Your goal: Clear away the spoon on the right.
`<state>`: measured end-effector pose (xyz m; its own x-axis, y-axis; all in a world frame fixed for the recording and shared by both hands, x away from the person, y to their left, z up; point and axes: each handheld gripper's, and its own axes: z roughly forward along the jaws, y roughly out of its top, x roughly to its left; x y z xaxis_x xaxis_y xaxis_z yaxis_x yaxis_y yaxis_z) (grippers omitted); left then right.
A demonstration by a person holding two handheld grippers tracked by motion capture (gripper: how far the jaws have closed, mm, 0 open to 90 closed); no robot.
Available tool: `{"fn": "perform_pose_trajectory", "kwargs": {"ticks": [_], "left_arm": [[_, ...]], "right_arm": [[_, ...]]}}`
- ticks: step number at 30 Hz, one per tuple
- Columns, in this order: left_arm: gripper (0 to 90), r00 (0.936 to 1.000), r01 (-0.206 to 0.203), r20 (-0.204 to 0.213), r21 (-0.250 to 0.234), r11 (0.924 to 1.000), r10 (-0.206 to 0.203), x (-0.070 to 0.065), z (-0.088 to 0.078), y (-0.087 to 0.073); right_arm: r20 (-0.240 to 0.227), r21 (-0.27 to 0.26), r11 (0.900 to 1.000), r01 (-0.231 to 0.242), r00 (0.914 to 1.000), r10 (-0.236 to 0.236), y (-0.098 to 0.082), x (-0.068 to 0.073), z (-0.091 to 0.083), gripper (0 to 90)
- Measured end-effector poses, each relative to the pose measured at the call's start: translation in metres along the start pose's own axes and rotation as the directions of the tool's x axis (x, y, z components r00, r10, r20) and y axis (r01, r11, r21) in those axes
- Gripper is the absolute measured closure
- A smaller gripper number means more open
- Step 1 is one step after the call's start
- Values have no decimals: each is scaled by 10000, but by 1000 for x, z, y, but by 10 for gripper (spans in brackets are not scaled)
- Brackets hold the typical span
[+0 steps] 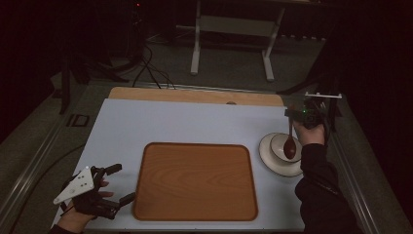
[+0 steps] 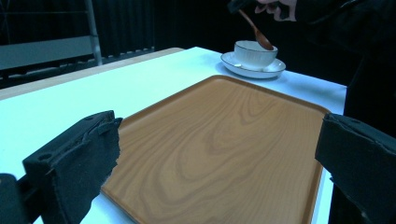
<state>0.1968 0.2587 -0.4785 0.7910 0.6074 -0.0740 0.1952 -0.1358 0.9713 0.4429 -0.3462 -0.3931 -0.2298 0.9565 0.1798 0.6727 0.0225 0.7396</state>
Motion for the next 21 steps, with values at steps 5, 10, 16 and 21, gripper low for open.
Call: {"fn": "perform_pose_trajectory", "kwargs": {"ticks": [5,10,16,21], "left_arm": [[0,10000,-8,-14,-11,10000,7,0,0,0],[0,10000,-10,-17,-35,10000,10,-1,0,1],[0,10000,-15,-9,-21,10000,15,-1,0,1],[0,10000,-27,-25,6,10000,27,-1,0,1]], "right_arm": [[-27,-142,9999,64,10000,-65,5,3,-12,766],[-248,-339,9994,4,9997,-13,10,9,-26,767],[-416,-532,9982,274,9987,-297,11,21,-39,766],[-715,-638,9974,341,9967,-386,12,32,-49,766]]}}
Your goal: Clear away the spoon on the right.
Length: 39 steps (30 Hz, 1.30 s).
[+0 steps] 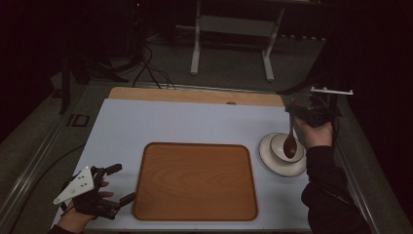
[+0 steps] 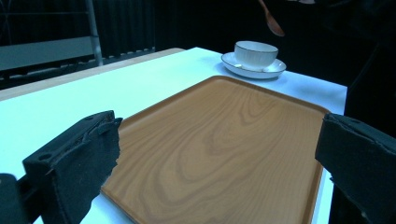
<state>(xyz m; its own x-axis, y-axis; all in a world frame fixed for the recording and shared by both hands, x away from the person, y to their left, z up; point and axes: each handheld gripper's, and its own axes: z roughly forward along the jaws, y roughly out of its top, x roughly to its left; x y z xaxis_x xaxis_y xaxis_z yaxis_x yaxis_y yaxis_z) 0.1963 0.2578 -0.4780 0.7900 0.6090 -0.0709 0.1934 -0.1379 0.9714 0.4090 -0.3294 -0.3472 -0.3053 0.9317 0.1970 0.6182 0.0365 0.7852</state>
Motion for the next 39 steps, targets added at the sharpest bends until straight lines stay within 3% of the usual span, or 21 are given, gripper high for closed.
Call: {"fn": "perform_pose_trajectory", "kwargs": {"ticks": [8,11,17,33,39], "left_arm": [[0,10000,-43,-44,-84,10000,43,-1,-1,1],[0,10000,-35,-36,-89,10000,35,0,-1,1],[0,10000,-54,-63,-104,9999,53,-1,-1,1],[0,10000,-88,-22,-78,9999,88,-1,-1,1],[0,9999,-103,-6,-75,9999,103,-2,-1,1]], "right_arm": [[-402,-175,9998,-1,9992,-6,1,18,-9,767],[-367,-216,9995,209,9991,-217,0,28,-11,767],[-675,-273,9996,-9,9977,-9,-2,37,-12,767],[-1019,331,9994,26,9948,8,-16,60,-9,767],[-1329,375,9993,-2,9911,52,-21,75,-9,767]]}}
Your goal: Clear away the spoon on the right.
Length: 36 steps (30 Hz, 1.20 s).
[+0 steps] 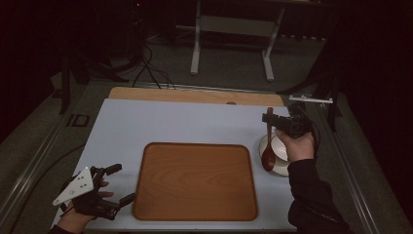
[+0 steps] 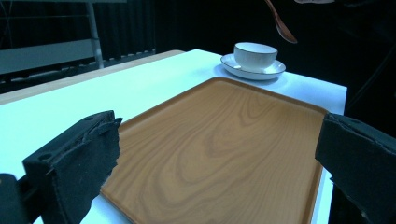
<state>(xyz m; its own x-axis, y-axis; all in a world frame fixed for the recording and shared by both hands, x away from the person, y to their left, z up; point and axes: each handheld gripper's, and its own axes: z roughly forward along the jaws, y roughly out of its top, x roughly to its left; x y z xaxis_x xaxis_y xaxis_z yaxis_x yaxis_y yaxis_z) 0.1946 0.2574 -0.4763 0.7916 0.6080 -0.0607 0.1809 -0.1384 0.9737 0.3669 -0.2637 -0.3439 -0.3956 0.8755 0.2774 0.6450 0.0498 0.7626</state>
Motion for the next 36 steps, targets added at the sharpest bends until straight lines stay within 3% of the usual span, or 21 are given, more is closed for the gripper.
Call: {"fn": "perform_pose_trajectory", "kwargs": {"ticks": [15,29,36], "left_arm": [[0,9999,-61,91,-10,10000,61,-1,-1,1],[0,9999,-56,123,-69,10000,57,-1,-1,1],[0,9999,-6,141,-87,10000,7,-1,0,1]], "right_arm": [[-328,292,9996,17,9995,-8,-19,32,9,768],[-577,778,9970,51,9983,-6,-42,53,24,768],[-610,995,9948,-222,9977,284,-56,61,35,768]]}}
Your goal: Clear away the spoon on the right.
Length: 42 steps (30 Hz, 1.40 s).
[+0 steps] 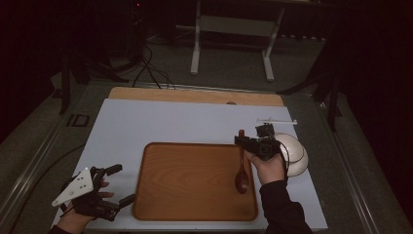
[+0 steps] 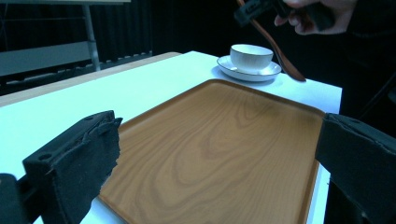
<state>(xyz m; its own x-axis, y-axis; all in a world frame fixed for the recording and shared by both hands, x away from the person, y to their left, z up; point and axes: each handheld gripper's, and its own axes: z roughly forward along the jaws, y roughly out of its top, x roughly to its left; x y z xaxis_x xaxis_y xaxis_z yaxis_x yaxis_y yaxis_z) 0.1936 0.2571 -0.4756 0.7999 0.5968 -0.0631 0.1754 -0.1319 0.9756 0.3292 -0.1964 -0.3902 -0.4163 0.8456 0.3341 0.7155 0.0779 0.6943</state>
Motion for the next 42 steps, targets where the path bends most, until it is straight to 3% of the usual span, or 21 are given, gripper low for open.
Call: {"fn": "perform_pose_trajectory", "kwargs": {"ticks": [4,13,31,42], "left_arm": [[0,10000,-2,7,-2,10000,2,0,0,0],[0,10000,-28,30,21,10000,28,0,0,0],[0,9999,-54,92,25,10000,54,0,-1,0],[0,9999,-85,136,44,10000,84,-1,0,0]], "right_arm": [[234,233,9995,211,9995,-217,-10,6,10,768],[329,478,9988,-90,9994,74,-28,7,26,768],[852,1003,9896,-1028,9919,944,-63,-9,59,768],[1086,857,9835,-1594,9827,1498,-71,-19,76,767]]}}
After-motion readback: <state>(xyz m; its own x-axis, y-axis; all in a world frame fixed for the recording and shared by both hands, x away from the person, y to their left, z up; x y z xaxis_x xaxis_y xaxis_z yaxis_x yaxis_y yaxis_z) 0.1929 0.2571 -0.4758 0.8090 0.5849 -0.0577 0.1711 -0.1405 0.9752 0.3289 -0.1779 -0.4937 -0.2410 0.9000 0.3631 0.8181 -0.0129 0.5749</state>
